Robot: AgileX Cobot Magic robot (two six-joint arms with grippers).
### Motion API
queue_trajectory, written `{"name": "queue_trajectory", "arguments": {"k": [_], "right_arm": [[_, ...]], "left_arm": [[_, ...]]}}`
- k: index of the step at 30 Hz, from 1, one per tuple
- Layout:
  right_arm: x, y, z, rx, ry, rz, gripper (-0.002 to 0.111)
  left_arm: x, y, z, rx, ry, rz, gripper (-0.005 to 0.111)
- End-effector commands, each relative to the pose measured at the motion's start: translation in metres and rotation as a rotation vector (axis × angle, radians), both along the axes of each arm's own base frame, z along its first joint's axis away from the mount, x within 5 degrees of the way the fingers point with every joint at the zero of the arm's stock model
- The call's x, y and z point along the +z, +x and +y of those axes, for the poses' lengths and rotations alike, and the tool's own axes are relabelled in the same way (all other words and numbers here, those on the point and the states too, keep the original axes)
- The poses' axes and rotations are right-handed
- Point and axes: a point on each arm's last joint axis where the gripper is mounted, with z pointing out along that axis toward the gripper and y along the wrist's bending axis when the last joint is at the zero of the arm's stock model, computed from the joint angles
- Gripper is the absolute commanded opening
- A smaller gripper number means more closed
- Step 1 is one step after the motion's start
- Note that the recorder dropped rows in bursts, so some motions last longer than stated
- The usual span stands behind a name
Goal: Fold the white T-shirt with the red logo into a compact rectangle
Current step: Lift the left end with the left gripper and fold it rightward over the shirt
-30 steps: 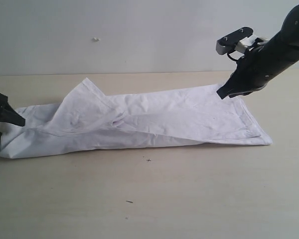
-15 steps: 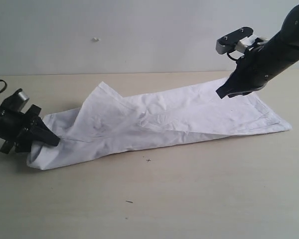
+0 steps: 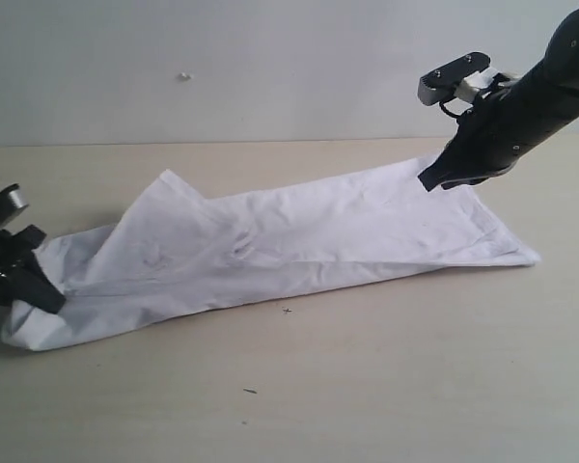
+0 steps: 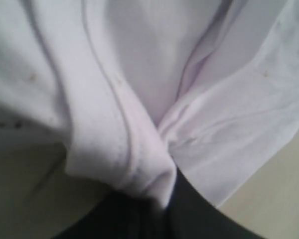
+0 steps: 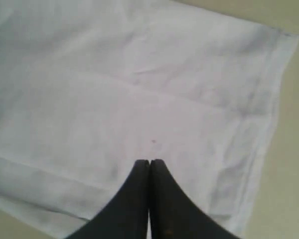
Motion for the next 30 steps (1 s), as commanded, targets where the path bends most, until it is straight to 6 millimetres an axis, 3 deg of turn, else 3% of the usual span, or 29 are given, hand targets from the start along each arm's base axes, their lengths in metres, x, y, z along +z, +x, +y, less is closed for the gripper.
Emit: {"name": "queue_trajectory", "arguments": {"k": [1, 4, 7, 12, 19, 26, 30], "right_arm": [[0.002, -0.001, 0.001, 0.006, 0.003, 0.000, 0.000], [-0.006, -0.001, 0.001, 0.007, 0.007, 0.025, 0.000], [-0.019, -0.001, 0.002, 0.020, 0.009, 0.076, 0.000], [-0.041, 0.001, 0.002, 0.027, 0.010, 0.134, 0.000], [-0.057, 0.001, 0.002, 0.027, 0.011, 0.173, 0.000], [-0.050, 0.003, 0.002, -0.020, 0.025, 0.142, 0.000], [-0.045, 0.003, 0.001, -0.059, 0.037, 0.140, 0.000]], "left_arm": [[0.029, -0.011, 0.039, 0.055, 0.012, -0.030, 0.000], [0.050, -0.011, 0.053, 0.148, -0.029, -0.093, 0.000], [0.070, -0.005, 0.055, 0.188, -0.061, -0.172, 0.000], [0.108, 0.009, 0.038, 0.207, -0.105, -0.283, 0.000], [0.126, 0.018, -0.033, 0.104, -0.206, -0.315, 0.000], [0.135, 0.015, -0.120, -0.008, -0.350, -0.290, 0.000], [0.136, 0.015, -0.170, 0.013, -0.352, -0.332, 0.000]]}}
